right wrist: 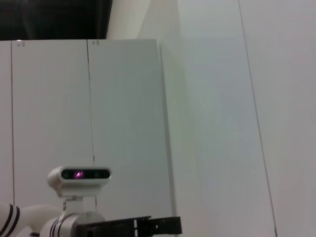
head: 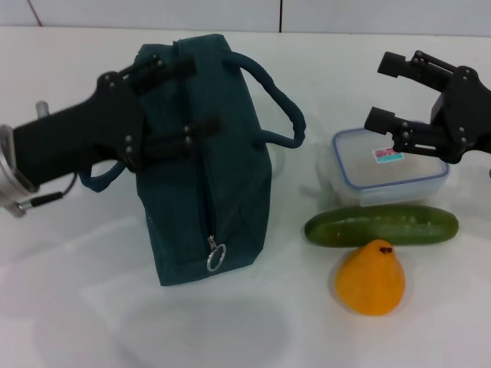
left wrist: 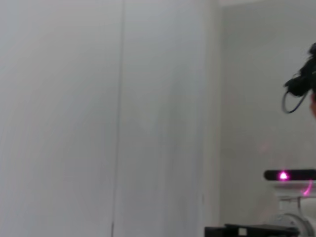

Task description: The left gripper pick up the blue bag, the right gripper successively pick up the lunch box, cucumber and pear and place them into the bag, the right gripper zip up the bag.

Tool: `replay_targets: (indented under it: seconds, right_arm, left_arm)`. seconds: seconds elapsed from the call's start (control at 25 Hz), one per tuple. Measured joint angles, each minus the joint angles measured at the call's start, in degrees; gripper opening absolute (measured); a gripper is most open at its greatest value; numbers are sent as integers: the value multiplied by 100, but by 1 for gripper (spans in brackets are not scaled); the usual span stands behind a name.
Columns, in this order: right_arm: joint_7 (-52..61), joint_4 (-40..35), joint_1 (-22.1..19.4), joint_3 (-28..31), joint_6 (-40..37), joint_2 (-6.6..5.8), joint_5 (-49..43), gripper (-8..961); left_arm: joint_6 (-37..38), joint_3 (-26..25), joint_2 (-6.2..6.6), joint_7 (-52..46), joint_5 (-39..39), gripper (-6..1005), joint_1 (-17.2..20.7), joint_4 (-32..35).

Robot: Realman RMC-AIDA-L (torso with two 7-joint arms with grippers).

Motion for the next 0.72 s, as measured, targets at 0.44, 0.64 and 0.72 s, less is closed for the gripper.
replay_targets:
  seconds: [0.44, 0.64, 0.72]
  right_arm:
    - [13, -12, 31, 1, 22, -33, 15, 857]
    - [26, -15, 61, 14, 22, -39, 24, 857]
    - [29, -16, 66, 16, 30, -40, 24, 857]
  left_arm:
    - [-751, -16, -29, -1735, 424, 824, 553, 1845]
    - [-943, -18, -33, -2066, 474, 815, 768, 2144]
    - [-1034, -18, -33, -2165, 525, 811, 789, 2158]
